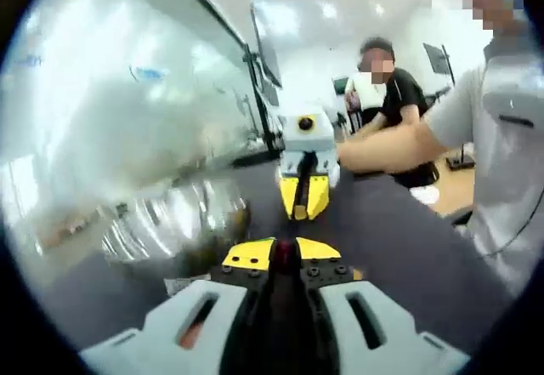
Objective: Pick candy and put bowl
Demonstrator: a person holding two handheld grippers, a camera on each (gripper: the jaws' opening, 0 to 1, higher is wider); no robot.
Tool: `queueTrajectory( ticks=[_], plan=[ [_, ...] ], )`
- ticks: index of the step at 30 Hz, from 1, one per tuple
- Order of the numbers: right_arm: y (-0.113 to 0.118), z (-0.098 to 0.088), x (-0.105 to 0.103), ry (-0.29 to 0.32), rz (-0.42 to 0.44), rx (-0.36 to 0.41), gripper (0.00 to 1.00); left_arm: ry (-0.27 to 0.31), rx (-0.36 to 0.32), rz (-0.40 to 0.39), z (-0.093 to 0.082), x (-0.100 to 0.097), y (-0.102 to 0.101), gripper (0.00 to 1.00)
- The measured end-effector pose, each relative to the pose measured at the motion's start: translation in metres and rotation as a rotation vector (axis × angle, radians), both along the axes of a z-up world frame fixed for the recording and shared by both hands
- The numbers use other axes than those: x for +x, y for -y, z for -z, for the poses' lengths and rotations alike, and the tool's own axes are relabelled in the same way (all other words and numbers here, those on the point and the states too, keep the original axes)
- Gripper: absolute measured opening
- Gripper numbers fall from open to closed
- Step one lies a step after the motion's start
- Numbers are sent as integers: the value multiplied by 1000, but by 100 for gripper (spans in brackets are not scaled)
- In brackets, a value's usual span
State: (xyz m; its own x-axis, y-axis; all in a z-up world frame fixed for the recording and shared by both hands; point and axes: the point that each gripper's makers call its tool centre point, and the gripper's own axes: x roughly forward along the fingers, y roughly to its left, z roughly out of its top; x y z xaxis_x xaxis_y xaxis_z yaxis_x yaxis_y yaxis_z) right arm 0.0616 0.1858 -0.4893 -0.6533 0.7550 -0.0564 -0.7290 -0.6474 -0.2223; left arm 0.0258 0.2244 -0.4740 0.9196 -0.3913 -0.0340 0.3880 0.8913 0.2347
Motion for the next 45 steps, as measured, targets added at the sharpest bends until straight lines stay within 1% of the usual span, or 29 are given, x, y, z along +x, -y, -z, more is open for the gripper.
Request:
queueTrajectory(
  ticks=[1, 2, 3, 5, 7, 9, 11, 14, 18, 19, 20, 22, 23, 24, 25, 26, 27, 28, 31, 34, 36, 38, 39, 40, 41, 42, 43, 44, 45],
  plan=[
    [-5, -17, 6, -17, 30, 51, 5, 27, 2, -11, -15, 3, -6, 1],
    [-11, -30, 13, -24, 61, 78, 5, 42, 4, -31, -25, 7, -12, 1],
    [-19, -40, 21, -22, 102, 95, 5, 65, -32, -50, -42, 14, -21, 1],
    [-33, -55, 37, -38, 161, 116, 5, 68, -50, -74, -56, 27, -35, 1],
    [-45, -59, 49, -49, 195, 96, 5, 63, -60, -93, -62, 39, -44, 1],
    [-55, -58, 59, -41, 230, 80, 5, 49, -39, -107, -61, 50, -49, 1],
    [-59, -59, 63, -47, 241, 84, 5, 40, -36, -113, -58, 57, -51, 1],
    [-64, -60, 63, -67, 244, 95, 5, 46, -65, -112, -57, 63, -52, 1],
    [-69, -53, 64, -22, 258, 96, 5, 38, -70, -125, -51, 67, -57, 2],
    [-70, -52, 65, -14, 262, 98, 6, 34, -59, -144, -48, 69, -61, 2],
    [-71, -51, 65, -10, 262, 101, 9, 30, -46, -162, -44, 69, -64, 4],
    [-69, -51, 56, -26, 214, 107, 34, 12, -53, -149, -39, 68, -62, 15],
    [-68, -52, 54, -28, 200, 112, 40, 14, -55, -137, -39, 67, -59, 23],
    [-67, -51, 54, -26, 206, 113, 33, 24, -68, -127, -41, 66, -57, 30],
    [-69, -50, 57, -2, 231, 115, 25, 33, -68, -124, -43, 64, -55, 29],
    [-69, -50, 59, 2, 242, 114, 20, 39, -67, -125, -44, 64, -55, 26],
    [-69, -50, 59, -9, 238, 110, 21, 39, -69, -125, -44, 63, -54, 23],
    [-68, -52, 56, -42, 218, 103, 22, 37, -63, -126, -44, 63, -54, 23],
    [-66, -50, 56, -24, 220, 94, 21, 29, -54, -127, -42, 61, -53, 24],
    [-54, -47, 51, -28, 201, 88, 21, 26, -59, -119, -39, 53, -49, 23],
    [-37, -38, 48, -24, 187, 77, 21, 18, -43, -97, -32, 36, -37, 23],
    [0, -9, 38, 43, 128, 28, 21, 23, -40, -30, -20, 5, -16, 23],
    [19, 10, 35, 60, 89, -8, 22, -19, -31, -6, -3, -13, -7, 24],
    [36, 32, 36, 56, 73, -77, 22, -73, 26, 13, 18, -27, -2, 24],
    [47, 55, 41, 64, 80, -153, 21, -115, 64, 25, 38, -39, 0, 24],
    [53, 76, 49, 81, 101, -217, 21, -167, 75, 12, 57, -45, -3, 24],
    [58, 90, 51, 88, 106, -266, 21, -217, 64, -7, 73, -47, -7, 24],
    [61, 100, 51, 92, 104, -304, 21, -242, 62, -23, 84, -46, -11, 24],
    [59, 100, 47, 121, 105, -293, 20, -252, 39, -38, 91, -43, -12, 23]
  ],
)
